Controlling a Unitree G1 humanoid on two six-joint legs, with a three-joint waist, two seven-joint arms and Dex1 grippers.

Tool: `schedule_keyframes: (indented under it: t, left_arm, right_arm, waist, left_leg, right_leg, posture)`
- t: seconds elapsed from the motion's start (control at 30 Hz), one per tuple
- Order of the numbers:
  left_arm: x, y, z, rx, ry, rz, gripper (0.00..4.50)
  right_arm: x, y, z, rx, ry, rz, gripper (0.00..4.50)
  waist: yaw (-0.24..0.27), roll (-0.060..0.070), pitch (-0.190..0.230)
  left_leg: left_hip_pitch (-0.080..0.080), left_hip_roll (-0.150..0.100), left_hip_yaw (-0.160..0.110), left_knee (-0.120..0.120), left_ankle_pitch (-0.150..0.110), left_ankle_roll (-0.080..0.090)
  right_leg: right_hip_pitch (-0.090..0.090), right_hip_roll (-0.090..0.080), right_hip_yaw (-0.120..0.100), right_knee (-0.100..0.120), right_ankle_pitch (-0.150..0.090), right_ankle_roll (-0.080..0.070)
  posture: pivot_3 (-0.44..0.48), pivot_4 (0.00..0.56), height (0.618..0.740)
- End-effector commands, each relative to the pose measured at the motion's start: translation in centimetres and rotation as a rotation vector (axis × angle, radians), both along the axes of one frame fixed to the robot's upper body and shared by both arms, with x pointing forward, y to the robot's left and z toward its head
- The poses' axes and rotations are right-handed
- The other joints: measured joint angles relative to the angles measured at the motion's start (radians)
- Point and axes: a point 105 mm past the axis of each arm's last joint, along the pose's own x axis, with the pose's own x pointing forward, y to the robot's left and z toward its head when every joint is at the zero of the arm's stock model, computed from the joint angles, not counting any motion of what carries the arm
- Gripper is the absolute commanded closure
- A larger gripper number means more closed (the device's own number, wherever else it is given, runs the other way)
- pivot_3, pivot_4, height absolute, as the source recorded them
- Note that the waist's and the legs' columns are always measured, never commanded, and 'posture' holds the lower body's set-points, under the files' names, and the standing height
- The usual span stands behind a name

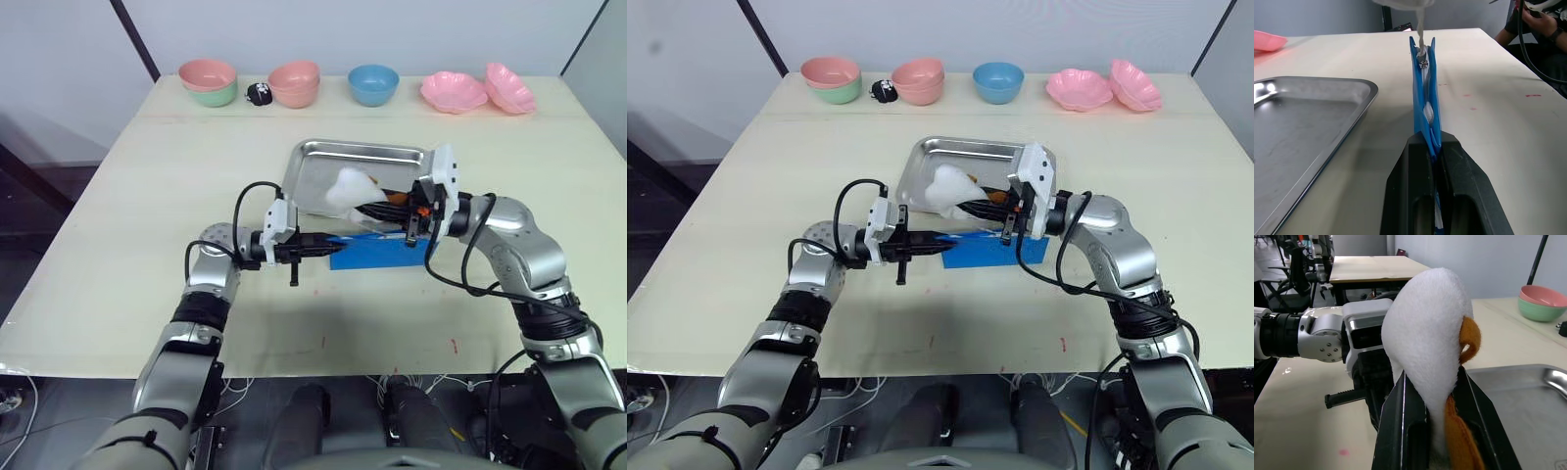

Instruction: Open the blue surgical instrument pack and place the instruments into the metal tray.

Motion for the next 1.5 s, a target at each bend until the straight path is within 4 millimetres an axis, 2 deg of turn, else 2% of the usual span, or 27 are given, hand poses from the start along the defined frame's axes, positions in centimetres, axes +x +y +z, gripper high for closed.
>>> schedule_keyframes:
  t: [0.03, 0.23, 0.43, 0.6, 0.7, 0.83, 0.87, 1.0, 1.03, 1.07, 1.23, 1.33, 1.5]
  left_arm:
    - [-0.1, -0.5, -1.1, 0.043, 0.024, -0.015, 4.50]
    - [-0.2, -0.6, -1.4, 0.045, 0.028, -0.024, 4.50]
    - [-0.1, -0.4, -1.5, 0.048, 0.028, -0.018, 4.50]
    - [-0.1, -0.4, -1.6, 0.050, 0.029, -0.017, 4.50]
    - [-0.2, -0.4, -1.6, 0.050, 0.029, -0.019, 4.50]
    - [-0.2, -0.4, -1.6, 0.052, 0.029, -0.021, 4.50]
    - [-0.2, -0.4, -1.6, 0.053, 0.029, -0.021, 4.50]
    - [-0.2, -0.3, -1.6, 0.056, 0.032, -0.023, 4.50]
    - [-0.2, -0.3, -1.7, 0.056, 0.032, -0.023, 4.50]
    - [-0.2, -0.4, -1.7, 0.057, 0.033, -0.024, 4.50]
    - [-0.3, -0.5, -1.7, 0.054, 0.031, -0.024, 4.50]
    - [-0.3, -0.5, -1.8, 0.054, 0.030, -0.023, 4.50]
    - [-0.5, -0.4, -2.0, 0.054, 0.031, -0.021, 4.50]
  right_arm:
    - [-1.5, 1.1, 1.4, 0.025, -0.095, 0.064, 4.45]
    - [-2.1, 1.8, 1.7, 0.052, -0.109, 0.072, 4.45]
    - [-2.8, 0.9, -0.1, -0.080, -0.160, 0.107, 4.45]
    - [-4.1, 1.6, -2.2, -0.167, -0.171, 0.173, 4.45]
    - [-3.8, 2.1, -3.9, -0.260, -0.248, 0.147, 4.45]
    - [-4.3, 2.1, -5.1, -0.286, -0.269, 0.157, 3.02]
    - [-4.5, 2.1, -5.1, -0.278, -0.268, 0.159, 2.38]
    - [-5.1, 2.0, -4.3, -0.219, -0.293, 0.168, 0.88]
    - [-5.1, 2.1, -4.0, -0.198, -0.295, 0.168, 0.35]
    - [-5.2, 2.0, -3.7, -0.184, -0.297, 0.169, 0.17]
    - [-5.4, 1.2, -3.2, -0.163, -0.296, 0.164, 0.17]
    - [-4.8, 0.1, -1.4, -0.071, -0.245, 0.109, 0.17]
    - [-3.4, -3.7, -0.3, -0.014, -0.149, 0.036, 0.17]
  waist:
    - [0.000, 0.000, 0.000]
    - [0.001, 0.000, 0.000]
    - [0.000, 0.000, 0.000]
    - [0.000, 0.000, 0.000]
    - [0.000, 0.000, 0.000]
    - [0.001, 0.000, 0.000]
    - [0.001, 0.000, 0.000]
    - [0.000, 0.000, 0.000]
    - [0.001, 0.000, 0.000]
    - [0.001, 0.000, 0.000]
    - [0.001, -0.001, 0.000]
    - [0.001, 0.000, 0.000]
    - [0.002, -0.001, -0.001]
  left_leg:
    - [0.000, -0.001, 0.000, 0.000, 0.000, 0.000]
    - [0.000, -0.001, -0.001, 0.000, 0.000, 0.000]
    - [0.000, -0.002, -0.001, 0.000, 0.000, 0.000]
    - [0.000, -0.002, -0.001, 0.000, 0.000, 0.000]
    - [0.000, -0.002, -0.001, 0.000, 0.000, 0.000]
    - [0.000, -0.002, -0.001, 0.000, 0.000, 0.000]
    - [0.000, -0.002, -0.001, 0.000, 0.000, 0.000]
    - [0.000, -0.002, -0.001, 0.000, 0.000, 0.000]
    - [0.000, -0.002, -0.001, 0.000, 0.000, 0.000]
    - [0.000, -0.002, -0.001, 0.000, 0.000, 0.000]
    - [0.000, -0.002, -0.007, 0.000, 0.000, 0.000]
    - [0.000, -0.002, -0.008, 0.000, 0.000, 0.000]
    - [0.000, -0.002, -0.009, 0.000, 0.000, 0.000]
  right_leg:
    - [0.000, 0.000, 0.000, 0.000, 0.000, 0.000]
    - [0.000, 0.000, 0.000, 0.000, 0.000, 0.000]
    - [0.000, -0.001, 0.000, 0.000, 0.000, 0.000]
    - [0.000, 0.000, -0.001, 0.000, 0.000, 0.000]
    - [0.000, -0.001, -0.001, 0.000, 0.000, 0.000]
    - [0.000, -0.001, -0.002, 0.000, 0.000, 0.000]
    - [0.000, -0.001, -0.002, 0.000, 0.000, 0.000]
    - [0.000, -0.001, -0.002, 0.000, 0.000, 0.000]
    - [0.000, -0.001, -0.002, 0.000, 0.000, 0.000]
    - [0.000, -0.001, -0.002, 0.000, 0.000, 0.000]
    - [0.001, -0.001, -0.002, 0.000, 0.000, 0.000]
    - [0.001, -0.001, -0.002, 0.000, 0.000, 0.000]
    - [0.002, -0.001, -0.003, 0.000, 0.000, 0.000]
  posture:
    - [0.000, 0.150, 0.740]
    - [0.000, 0.150, 0.740]
    - [0.000, 0.150, 0.740]
    - [0.000, 0.150, 0.740]
    - [0.000, 0.150, 0.740]
    - [0.000, 0.150, 0.740]
    - [0.000, 0.150, 0.740]
    - [0.000, 0.150, 0.740]
    - [0.000, 0.150, 0.740]
    - [0.000, 0.150, 0.740]
    - [0.000, 0.150, 0.740]
    - [0.000, 0.150, 0.740]
    - [0.000, 0.150, 0.740]
